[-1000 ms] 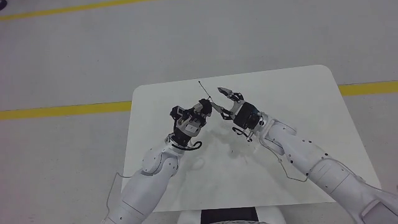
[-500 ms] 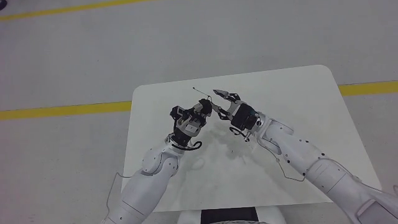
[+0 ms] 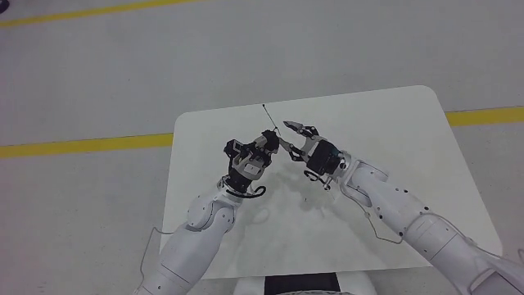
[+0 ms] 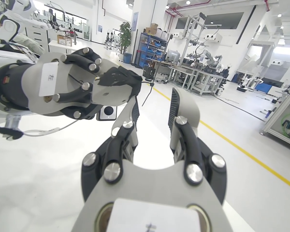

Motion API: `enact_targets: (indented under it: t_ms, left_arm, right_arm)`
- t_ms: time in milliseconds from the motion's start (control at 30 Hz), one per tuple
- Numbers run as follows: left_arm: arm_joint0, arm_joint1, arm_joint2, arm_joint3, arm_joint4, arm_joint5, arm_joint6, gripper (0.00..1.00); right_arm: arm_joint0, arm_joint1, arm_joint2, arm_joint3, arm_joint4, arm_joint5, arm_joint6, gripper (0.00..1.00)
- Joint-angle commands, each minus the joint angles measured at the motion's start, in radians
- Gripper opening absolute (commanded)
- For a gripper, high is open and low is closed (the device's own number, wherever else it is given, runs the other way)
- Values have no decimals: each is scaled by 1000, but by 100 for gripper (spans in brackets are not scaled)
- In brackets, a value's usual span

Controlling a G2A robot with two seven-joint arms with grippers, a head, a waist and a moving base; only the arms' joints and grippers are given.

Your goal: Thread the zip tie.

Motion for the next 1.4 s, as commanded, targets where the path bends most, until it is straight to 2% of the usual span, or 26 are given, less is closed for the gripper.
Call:
enact_targets:
  t_ms: [0,400,500,600,733,767,1367]
  left_arm:
    - [0,0,0,0,0,0,0,0]
    - [0,0,0,0,0,0,0,0]
    - [0,0,0,0,0,0,0,0]
    - [0,0,0,0,0,0,0,0]
    - [0,0,0,0,0,0,0,0]
    - [0,0,0,0,0,0,0,0]
    - [0,0,0,0,0,0,0,0]
  right_arm:
    - [-2,-1,5,-3,-4,-2,-1,27]
    - [-5,-16,15,-7,-21,-16,-10,22]
    - [-3,-19,18,-6,-27,-18,-9,16]
    - [-4,-22,21,-4,-34,-18,-9,6]
    - [-7,-26,26,-3,-41,-19,-8,4]
    - [-7,-26,27,-3,-44,-20,-8,0]
    - [-31,-32,60,5,-84,-43,2,0]
